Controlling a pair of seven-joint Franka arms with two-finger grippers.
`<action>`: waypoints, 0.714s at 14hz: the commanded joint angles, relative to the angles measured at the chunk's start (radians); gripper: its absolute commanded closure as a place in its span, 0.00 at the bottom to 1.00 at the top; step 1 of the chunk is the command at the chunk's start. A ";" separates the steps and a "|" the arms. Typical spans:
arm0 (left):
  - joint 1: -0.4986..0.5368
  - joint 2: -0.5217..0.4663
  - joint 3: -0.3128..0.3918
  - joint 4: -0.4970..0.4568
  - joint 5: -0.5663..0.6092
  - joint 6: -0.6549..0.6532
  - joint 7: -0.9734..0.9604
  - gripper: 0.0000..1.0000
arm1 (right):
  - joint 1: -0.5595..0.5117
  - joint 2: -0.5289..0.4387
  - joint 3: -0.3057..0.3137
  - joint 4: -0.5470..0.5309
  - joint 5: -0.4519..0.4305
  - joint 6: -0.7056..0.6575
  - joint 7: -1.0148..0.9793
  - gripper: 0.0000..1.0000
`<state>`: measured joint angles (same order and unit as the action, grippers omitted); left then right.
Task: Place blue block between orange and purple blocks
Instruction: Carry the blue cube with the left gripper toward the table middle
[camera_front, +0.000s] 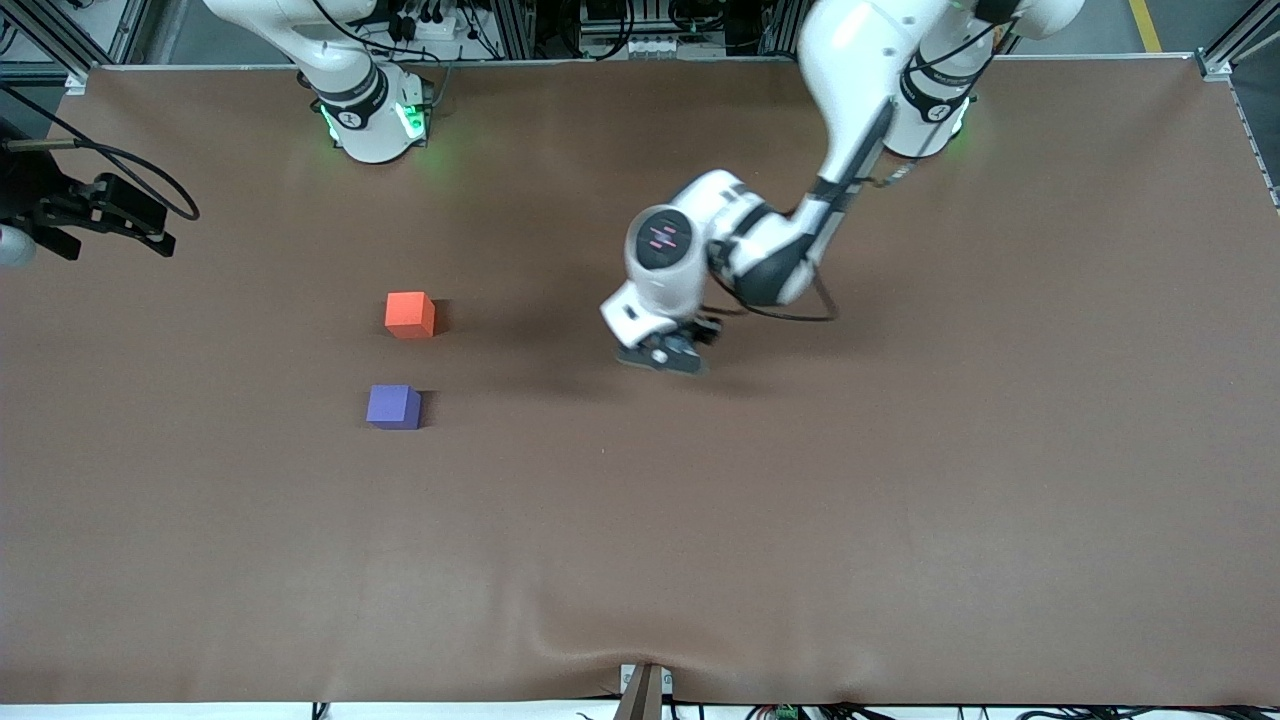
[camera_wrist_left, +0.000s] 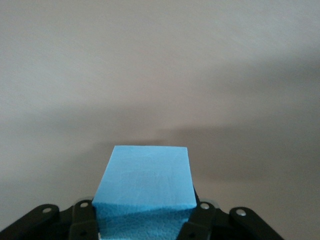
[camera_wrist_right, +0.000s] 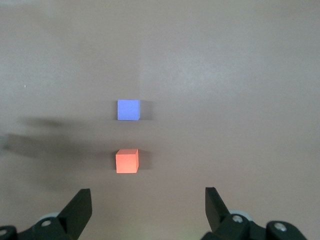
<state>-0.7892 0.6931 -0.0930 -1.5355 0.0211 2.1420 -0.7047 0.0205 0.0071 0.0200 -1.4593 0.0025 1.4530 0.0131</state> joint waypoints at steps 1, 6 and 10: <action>-0.082 0.114 0.015 0.132 -0.035 -0.004 -0.145 0.60 | -0.008 0.001 0.008 0.007 0.004 -0.008 -0.005 0.00; -0.119 0.128 0.021 0.138 -0.026 0.019 -0.203 0.00 | -0.004 0.002 0.009 0.007 0.004 -0.008 -0.002 0.00; -0.105 0.016 0.114 0.135 0.011 -0.013 -0.193 0.00 | -0.007 0.054 0.008 0.013 0.004 0.000 -0.007 0.00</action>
<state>-0.8993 0.7931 -0.0277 -1.3871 0.0092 2.1653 -0.8959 0.0208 0.0252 0.0236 -1.4611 0.0028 1.4526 0.0131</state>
